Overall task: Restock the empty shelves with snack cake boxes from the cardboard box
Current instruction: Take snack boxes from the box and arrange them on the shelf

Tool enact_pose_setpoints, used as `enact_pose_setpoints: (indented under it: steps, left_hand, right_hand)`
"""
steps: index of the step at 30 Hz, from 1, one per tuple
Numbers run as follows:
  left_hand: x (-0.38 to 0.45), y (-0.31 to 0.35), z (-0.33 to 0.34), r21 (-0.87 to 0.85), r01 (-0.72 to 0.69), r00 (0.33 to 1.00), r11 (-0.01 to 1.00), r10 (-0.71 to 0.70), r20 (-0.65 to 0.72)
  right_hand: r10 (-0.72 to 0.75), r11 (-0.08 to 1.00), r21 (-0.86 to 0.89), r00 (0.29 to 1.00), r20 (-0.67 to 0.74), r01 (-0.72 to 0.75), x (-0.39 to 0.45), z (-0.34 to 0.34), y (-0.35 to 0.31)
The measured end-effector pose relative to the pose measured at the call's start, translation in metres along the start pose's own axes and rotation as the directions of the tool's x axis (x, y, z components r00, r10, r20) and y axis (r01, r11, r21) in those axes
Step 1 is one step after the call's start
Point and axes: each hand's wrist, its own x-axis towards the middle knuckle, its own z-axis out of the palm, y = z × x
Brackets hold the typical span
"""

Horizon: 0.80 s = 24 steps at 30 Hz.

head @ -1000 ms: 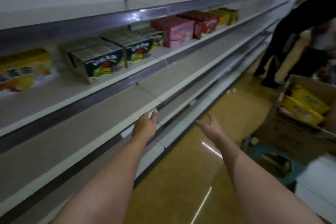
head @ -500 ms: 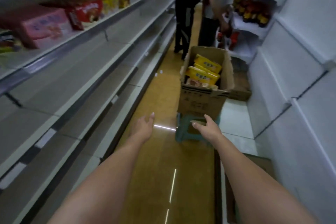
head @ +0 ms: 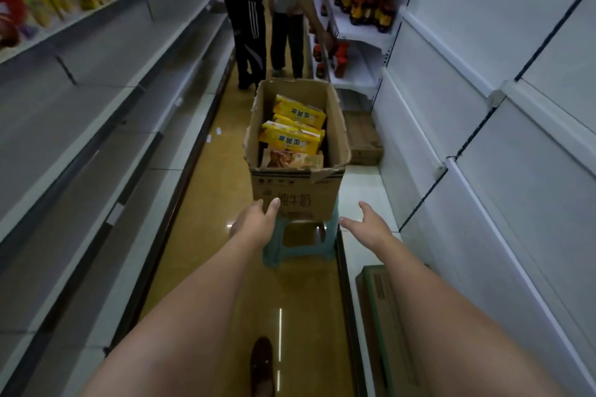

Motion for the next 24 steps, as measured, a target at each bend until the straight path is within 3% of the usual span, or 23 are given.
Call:
enact_pose_setpoints:
  steps: [11,24]
  left_hand:
    - [0.158,0.040,-0.033,0.082,-0.064,0.998,0.995,0.063,0.011]
    - [0.276,0.046,-0.008,0.135,-0.009,0.998,0.991,0.002,0.055]
  right_hand:
    - [0.025,1.000,0.012,1.000,0.009,-0.025,0.129,0.000,-0.086]
    - [0.088,0.995,-0.047,0.990,0.112,-0.083,0.262,0.001,-0.118]
